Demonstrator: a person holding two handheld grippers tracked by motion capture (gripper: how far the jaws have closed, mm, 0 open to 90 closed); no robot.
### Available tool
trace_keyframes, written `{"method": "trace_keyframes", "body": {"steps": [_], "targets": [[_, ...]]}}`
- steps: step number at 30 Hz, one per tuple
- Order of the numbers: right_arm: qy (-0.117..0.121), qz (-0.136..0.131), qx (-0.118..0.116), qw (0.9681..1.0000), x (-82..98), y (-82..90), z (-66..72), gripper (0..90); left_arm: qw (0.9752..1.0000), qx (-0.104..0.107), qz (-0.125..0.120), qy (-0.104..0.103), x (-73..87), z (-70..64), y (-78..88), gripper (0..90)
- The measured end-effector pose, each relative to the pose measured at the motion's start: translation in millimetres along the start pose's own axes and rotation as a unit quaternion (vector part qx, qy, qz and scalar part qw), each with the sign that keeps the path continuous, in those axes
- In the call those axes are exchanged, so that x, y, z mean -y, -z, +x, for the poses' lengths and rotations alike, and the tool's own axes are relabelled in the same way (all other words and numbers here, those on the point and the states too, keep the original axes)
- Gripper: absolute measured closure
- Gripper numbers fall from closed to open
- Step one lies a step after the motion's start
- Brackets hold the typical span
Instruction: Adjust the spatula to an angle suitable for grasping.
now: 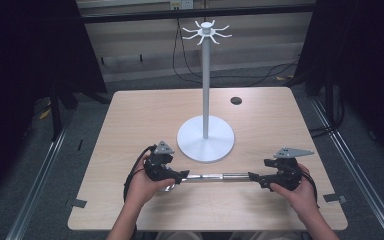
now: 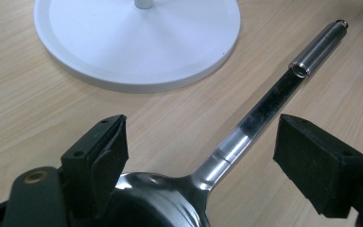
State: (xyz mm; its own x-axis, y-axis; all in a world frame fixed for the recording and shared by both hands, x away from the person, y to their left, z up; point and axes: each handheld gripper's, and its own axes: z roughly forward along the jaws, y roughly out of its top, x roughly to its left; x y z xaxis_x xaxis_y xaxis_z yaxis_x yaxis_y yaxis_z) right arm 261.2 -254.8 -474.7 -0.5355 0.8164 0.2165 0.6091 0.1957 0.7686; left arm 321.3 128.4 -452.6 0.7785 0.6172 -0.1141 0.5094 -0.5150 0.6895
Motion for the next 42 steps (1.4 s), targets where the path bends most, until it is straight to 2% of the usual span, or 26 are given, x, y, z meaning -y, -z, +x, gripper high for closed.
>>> {"method": "trace_keyframes", "body": {"steps": [2,3,7,8,16,18,19,20,21,24,25,26,29,30,32,33,35,38,39,42], "targets": [[-0.001,0.003,0.002,1.0,1.1,1.1,0.8,14.0,1.0,0.006,0.0,0.003,-0.2,0.8,-1.1,18.8],[-0.001,0.003,0.002,1.0,1.1,1.1,0.8,14.0,1.0,-0.001,0.006,-0.002,-0.9,1.2,-0.6,18.8],[0.003,0.004,0.0,1.0,2.3,1.5,3.0,14.4,1.0,-0.005,0.003,-0.002,-1.4,3.1,1.3,20.9],[0.003,0.004,-0.002,1.0,2.1,0.6,4.8,14.3,0.9999,-0.006,0.008,-0.008,-1.1,4.5,2.9,21.7],[0.014,0.014,-0.01,0.9998,2.5,-4.6,14.3,14.6,0.9996,-0.027,0.012,0.0,4.3,16.6,14.8,29.8],[0.015,0.013,-0.013,0.9997,1.8,-5.4,16.1,14.6,0.9993,-0.033,0.019,0.003,5.6,18.5,18.2,36.6],[0.015,0.013,-0.013,0.9997,1.8,-5.4,16.1,14.6,0.9991,-0.037,0.021,0.002,6.0,19.8,20.0,36.6],[0.017,0.012,-0.013,0.9997,1.5,-6.0,16.6,14.6,0.9989,-0.043,0.018,0.005,6.5,20.3,21.6,43.4],[0.017,0.012,-0.013,0.9997,1.5,-6.0,16.6,14.6,0.9987,-0.046,0.022,0.003,6.9,21.6,23.9,43.4],[0.019,0.013,-0.014,0.9996,0.5,-6.6,17.5,14.6,0.9972,-0.067,0.033,0.001,10.1,25.4,29.3,52.7],[0.02,0.013,-0.016,0.9996,-0.4,-7.5,18.1,14.6,0.9969,-0.07,0.034,0.007,12.0,27.2,30.6,56.6],[0.02,0.013,-0.016,0.9996,-0.4,-7.5,18.1,14.6,0.9963,-0.077,0.036,0.01,13.7,28.8,32.1,56.6],[0.024,0.013,-0.02,0.9994,-1.6,-9.6,19.5,14.6,0.9958,-0.083,0.037,0.014,18.4,33.4,35.8,66.0],[0.024,0.015,-0.023,0.9993,-2.4,-10.9,20.6,14.6,0.9954,-0.085,0.042,0.014,19.6,34.8,37.4,71.8],[0.024,0.016,-0.023,0.9993,-2.7,-11.5,21.3,14.6,0.9952,-0.086,0.042,0.018,22.4,36.9,39.7,74.1],[0.028,0.016,-0.025,0.9992,-3.4,-13.1,21.8,14.6,0.9952,-0.084,0.045,0.021,24.2,38.5,40.8,80.4],[0.028,0.016,-0.025,0.9992,-3.7,-13.7,22.4,14.6,0.9946,-0.089,0.048,0.024,28.2,42.5,43.0,82.5],[0.028,0.018,-0.029,0.999,-4.5,-15.2,23.3,14.6,0.993,-0.096,0.049,0.048,35.4,49.0,46.4,86.8],[0.029,0.017,-0.03,0.999,-4.8,-15.6,23.6,14.6,0.9932,-0.093,0.044,0.055,37.7,51.7,47.8,87.3],[0.03,0.017,-0.03,0.9989,-5.1,-16.9,23.9,14.6,0.9924,-0.095,0.046,0.062,41.1,55.5,50.4,89.7]]}}
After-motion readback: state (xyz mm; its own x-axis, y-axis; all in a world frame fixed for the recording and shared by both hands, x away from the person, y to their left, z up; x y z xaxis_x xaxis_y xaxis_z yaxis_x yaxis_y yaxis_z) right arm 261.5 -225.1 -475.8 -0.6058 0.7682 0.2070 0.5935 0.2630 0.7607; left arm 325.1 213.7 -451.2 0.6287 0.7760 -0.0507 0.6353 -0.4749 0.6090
